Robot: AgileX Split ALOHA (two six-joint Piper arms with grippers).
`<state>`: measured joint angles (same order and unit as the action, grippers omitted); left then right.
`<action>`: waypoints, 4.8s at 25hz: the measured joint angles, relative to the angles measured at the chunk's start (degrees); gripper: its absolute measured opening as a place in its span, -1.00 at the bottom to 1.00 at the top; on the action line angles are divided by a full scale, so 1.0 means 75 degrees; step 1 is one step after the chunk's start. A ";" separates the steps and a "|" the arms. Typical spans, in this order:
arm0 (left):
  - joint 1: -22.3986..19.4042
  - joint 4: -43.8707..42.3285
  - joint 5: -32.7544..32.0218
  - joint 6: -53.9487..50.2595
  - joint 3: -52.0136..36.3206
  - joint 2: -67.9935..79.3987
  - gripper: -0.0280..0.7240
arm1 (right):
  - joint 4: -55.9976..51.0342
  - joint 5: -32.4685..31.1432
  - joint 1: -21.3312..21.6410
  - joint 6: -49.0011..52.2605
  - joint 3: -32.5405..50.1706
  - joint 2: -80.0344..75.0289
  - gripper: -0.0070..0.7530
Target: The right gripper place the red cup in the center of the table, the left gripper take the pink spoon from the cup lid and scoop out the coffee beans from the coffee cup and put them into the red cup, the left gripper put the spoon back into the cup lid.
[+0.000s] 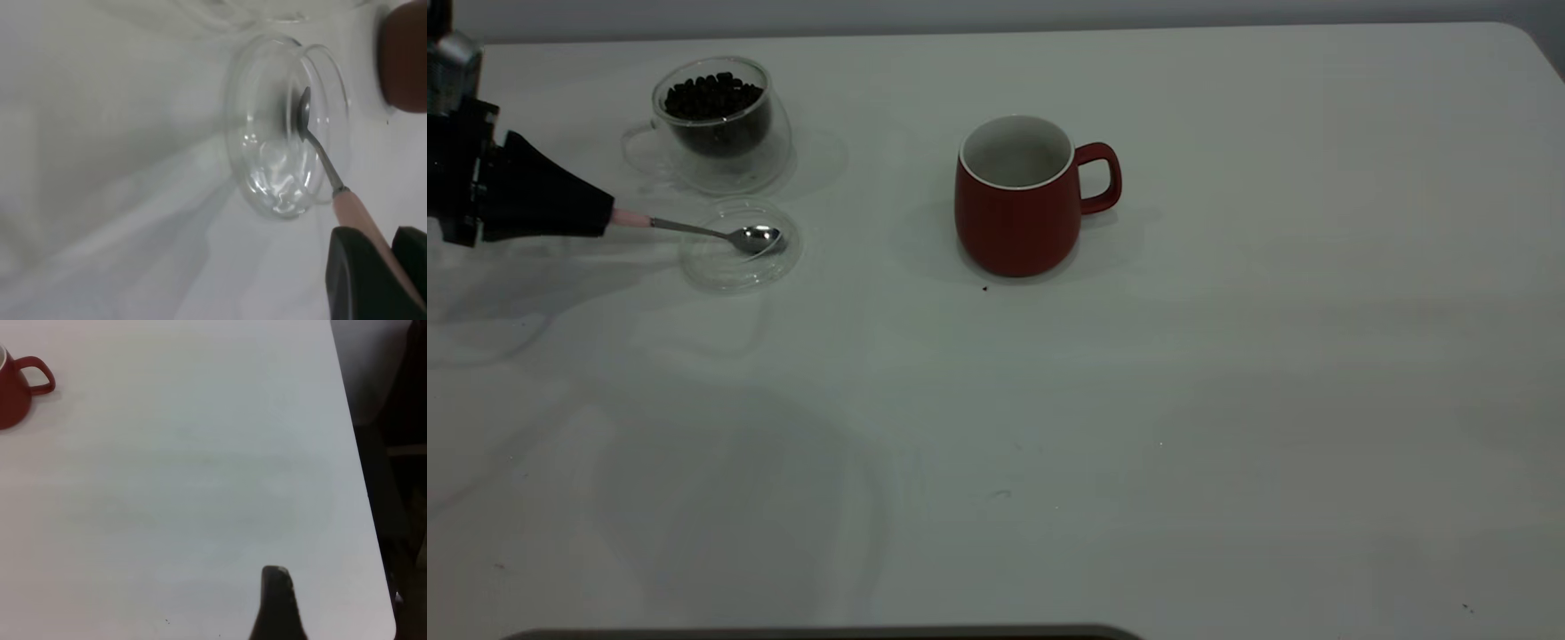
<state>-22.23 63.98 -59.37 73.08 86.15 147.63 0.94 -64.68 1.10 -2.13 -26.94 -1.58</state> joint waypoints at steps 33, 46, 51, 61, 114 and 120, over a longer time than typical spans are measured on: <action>0.0000 0.0223 0.0047 0.0022 0.0000 0.0199 0.41 | 0.0000 0.0000 0.0000 0.0000 0.0000 0.0000 0.57; -0.0073 0.0025 0.0739 -0.0053 0.0409 -0.0083 0.41 | 0.0000 0.0000 0.0000 0.0000 0.0000 0.0000 0.57; -0.0070 -0.1266 0.0685 -0.1798 0.0921 -0.1137 0.41 | 0.0000 0.0000 0.0000 0.0000 0.0000 0.0000 0.57; 0.1748 -0.6632 -0.0748 -0.8321 0.2562 -0.2586 0.41 | 0.0000 0.0000 0.0000 0.0000 0.0000 0.0000 0.57; 0.3368 -0.8660 -0.1006 -1.0497 -0.6732 -1.7360 0.41 | 0.0000 0.0000 0.0000 0.0000 0.0000 0.0000 0.57; 0.2941 -0.8653 -0.0964 -1.0011 -0.7368 -1.9144 0.41 | 0.0000 0.0000 0.0000 0.0000 0.0000 0.0000 0.57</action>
<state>-0.18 -0.91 -66.60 -2.00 30.89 4.05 0.94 -64.68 1.10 -2.13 -26.94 -1.58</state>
